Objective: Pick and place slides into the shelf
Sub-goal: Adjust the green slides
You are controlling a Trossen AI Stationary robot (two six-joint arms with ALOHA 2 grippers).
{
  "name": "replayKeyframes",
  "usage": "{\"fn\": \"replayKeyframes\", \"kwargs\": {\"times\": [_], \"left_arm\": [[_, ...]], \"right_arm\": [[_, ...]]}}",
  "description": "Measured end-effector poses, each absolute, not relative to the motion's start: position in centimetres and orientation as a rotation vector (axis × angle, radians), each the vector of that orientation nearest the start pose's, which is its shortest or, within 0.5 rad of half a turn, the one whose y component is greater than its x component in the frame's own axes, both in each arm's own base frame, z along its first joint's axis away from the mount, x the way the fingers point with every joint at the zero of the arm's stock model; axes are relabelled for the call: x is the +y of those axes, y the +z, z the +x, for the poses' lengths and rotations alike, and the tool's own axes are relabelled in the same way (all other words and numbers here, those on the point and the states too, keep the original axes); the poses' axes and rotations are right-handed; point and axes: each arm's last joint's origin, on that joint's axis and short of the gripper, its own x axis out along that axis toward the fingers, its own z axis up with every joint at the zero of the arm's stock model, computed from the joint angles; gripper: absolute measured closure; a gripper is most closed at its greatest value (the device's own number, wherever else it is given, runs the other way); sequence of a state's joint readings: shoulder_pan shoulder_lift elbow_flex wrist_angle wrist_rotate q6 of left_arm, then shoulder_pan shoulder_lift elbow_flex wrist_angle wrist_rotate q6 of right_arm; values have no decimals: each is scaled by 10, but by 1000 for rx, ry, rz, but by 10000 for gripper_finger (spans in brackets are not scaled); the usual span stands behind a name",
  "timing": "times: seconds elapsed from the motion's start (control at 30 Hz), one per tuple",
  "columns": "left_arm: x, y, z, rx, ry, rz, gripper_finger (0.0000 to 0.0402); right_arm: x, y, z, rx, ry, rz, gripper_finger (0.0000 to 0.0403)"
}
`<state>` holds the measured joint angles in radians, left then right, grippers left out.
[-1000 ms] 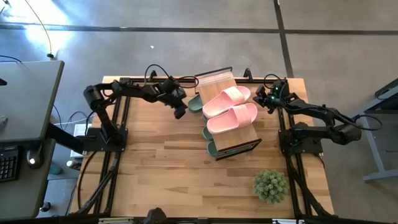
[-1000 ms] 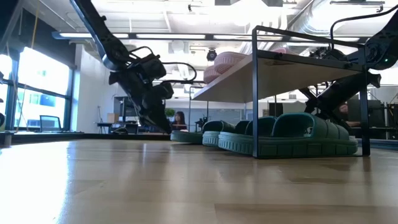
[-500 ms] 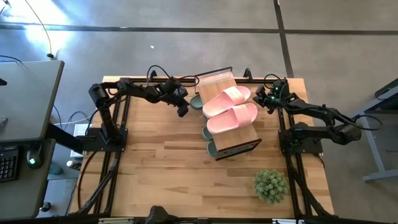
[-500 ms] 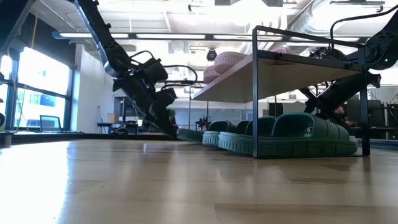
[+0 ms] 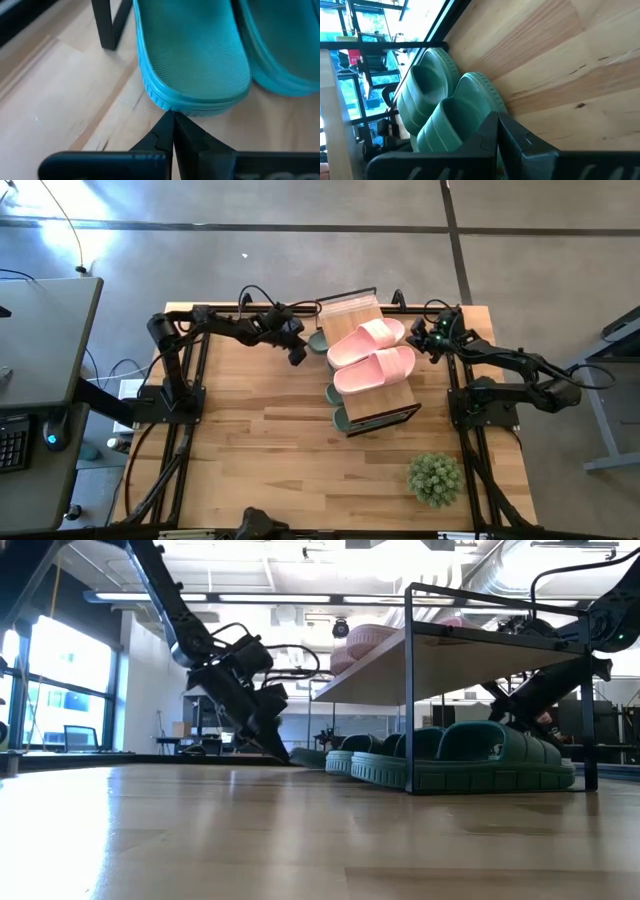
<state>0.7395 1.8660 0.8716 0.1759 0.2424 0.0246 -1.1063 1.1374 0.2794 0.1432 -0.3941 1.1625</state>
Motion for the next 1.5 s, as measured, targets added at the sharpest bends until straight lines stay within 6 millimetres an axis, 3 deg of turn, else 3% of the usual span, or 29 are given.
{"fn": "replayKeyframes", "kwargs": {"times": [0.6,0.77,1.13,1.33,1.5], "left_arm": [[229,115,261,704,487,-439,402],[230,123,263,664,403,-499,402],[247,145,266,819,478,-421,401],[248,152,267,784,312,-471,401],[226,147,274,870,182,-489,401]], "right_arm": [[-160,135,96,94,-940,1577,403],[-160,135,96,98,-927,1581,403],[-160,135,96,103,-922,1564,403],[-160,136,97,105,-914,1565,403],[-160,136,97,96,-909,1558,403]]}}
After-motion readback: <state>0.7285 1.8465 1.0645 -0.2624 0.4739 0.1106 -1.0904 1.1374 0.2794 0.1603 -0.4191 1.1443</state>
